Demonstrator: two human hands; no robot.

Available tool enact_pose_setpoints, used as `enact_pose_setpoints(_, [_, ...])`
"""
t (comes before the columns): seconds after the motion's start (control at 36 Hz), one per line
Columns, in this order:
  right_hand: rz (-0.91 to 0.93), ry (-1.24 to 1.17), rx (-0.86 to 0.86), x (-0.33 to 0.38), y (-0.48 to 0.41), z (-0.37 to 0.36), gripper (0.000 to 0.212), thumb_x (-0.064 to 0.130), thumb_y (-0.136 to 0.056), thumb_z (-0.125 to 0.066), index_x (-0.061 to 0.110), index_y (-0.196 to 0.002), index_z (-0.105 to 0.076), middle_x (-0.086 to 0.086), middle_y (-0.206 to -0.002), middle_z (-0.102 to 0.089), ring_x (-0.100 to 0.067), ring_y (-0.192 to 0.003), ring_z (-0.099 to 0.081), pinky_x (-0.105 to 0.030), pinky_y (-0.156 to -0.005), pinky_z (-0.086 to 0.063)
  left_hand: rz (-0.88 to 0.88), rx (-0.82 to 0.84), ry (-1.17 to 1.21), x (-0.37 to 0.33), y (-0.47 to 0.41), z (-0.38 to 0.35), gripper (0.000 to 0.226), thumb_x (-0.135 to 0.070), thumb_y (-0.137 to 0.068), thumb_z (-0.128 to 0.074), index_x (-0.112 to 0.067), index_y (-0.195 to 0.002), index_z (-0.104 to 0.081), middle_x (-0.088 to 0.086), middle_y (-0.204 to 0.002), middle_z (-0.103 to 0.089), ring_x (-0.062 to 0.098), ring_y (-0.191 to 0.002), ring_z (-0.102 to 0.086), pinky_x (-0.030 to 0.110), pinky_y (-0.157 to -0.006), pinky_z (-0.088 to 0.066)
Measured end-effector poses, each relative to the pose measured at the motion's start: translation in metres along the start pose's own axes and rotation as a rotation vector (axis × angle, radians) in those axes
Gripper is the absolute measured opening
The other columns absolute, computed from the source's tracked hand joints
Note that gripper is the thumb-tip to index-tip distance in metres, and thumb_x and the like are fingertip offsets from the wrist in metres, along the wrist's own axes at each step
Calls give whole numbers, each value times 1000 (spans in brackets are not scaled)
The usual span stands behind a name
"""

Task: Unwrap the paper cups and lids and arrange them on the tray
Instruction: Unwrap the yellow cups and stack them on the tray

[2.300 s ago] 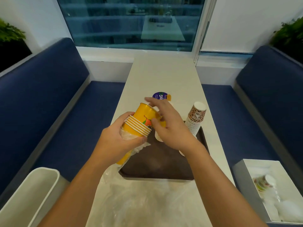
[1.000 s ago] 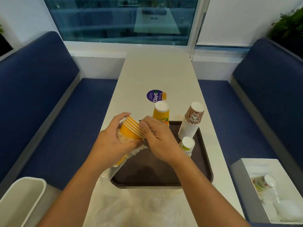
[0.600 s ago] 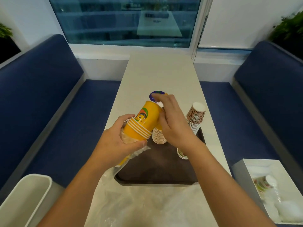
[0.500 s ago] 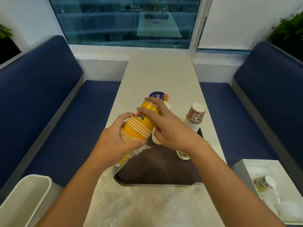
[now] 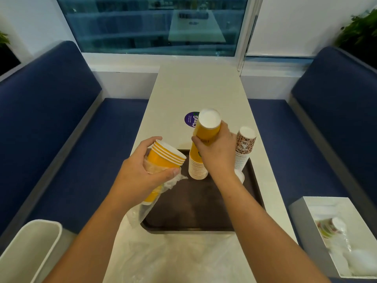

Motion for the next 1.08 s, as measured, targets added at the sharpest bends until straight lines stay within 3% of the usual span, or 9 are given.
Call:
enact_pose_setpoints(0.19, [-252,60,236,-43,18,-36,63,44,-81,-85,18,-123,-47,-5,-117,-65,-28,-108,-65,-33,-79,-48,17,-1,-17,0,-4,-8,93,-62,-66,-79,-53,-145,-31,-21,-135,-48,14,-116,-56,28,-91,-50])
enact_pose_setpoints(0.36, [-251,21,219,-40,19,-39,101,37,-81,-85,17,-157,-21,-10,-152,-47,-33,-138,-48,-46,-108,-46,24,-21,-30,2,-3,-6,87,-50,-75,-86,-51,-142,-30,-18,-133,-48,13,-113,-57,23,-83,-49])
enact_pose_setpoints(0.44, [-135,14,82,-15,26,-20,92,34,-89,-77,16,-159,-20,-9,-160,-33,-30,-147,-34,-44,-115,-37,9,-23,-38,1,-2,-3,85,-50,-75,-86,-51,-141,-32,-19,-132,-49,11,-110,-58,20,-81,-50])
enact_pose_setpoints(0.53, [63,-100,18,23,39,3,55,38,-97,-66,22,-145,-44,2,-147,-45,-16,-132,-42,-31,-104,-42,9,-26,-44,1,0,-2,86,-53,-75,-87,-53,-142,-33,-17,-133,-51,15,-113,-59,25,-85,-54])
enact_pose_setpoints(0.69, [394,-183,516,76,63,22,17,29,-105,-57,19,-111,-70,11,-105,-67,-5,-100,-59,-13,-81,-46,-12,-6,-14,-7,7,-1,81,-58,-72,-82,-51,-140,-36,-21,-121,-56,12,-104,-64,12,-71,-51])
enact_pose_setpoints(0.81, [276,-233,557,80,59,25,8,25,-105,-58,24,-100,-65,16,-92,-62,2,-91,-59,-9,-71,-47,-15,-22,-20,-9,12,3,79,-53,-76,-85,-48,-139,-39,-22,-118,-57,12,-102,-64,15,-73,-51])
enact_pose_setpoints(0.89, [217,-284,419,79,49,32,15,23,-105,-56,19,-94,-64,15,-83,-59,1,-77,-55,-10,-64,-42,-22,-20,-53,-6,18,6,79,-51,-76,-86,-48,-138,-37,-26,-117,-53,9,-101,-62,16,-74,-48])
enact_pose_setpoints(1.0, [379,-108,417,85,40,39,18,16,-106,-51,19,-119,-62,9,-108,-60,-1,-93,-55,-12,-78,-40,-23,-21,-68,-4,24,9,78,-53,-76,-85,-51,-136,-35,-33,-114,-48,5,-100,-59,13,-72,-44])
enact_pose_setpoints(1.08, [542,72,624,92,47,38,57,4,-98,-58,30,-146,-45,7,-152,-33,-14,-129,-45,-25,-101,-46,-29,-17,-64,-4,24,12,77,-54,-76,-83,-51,-137,-36,-33,-115,-50,7,-101,-60,13,-73,-46])
Point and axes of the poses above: each hand's wrist, its own y-axis away from the middle knuckle, its own z-axis out of the back of the hand, x = y × z, the point moved 4 cm from there along -y, towards the middle knuckle
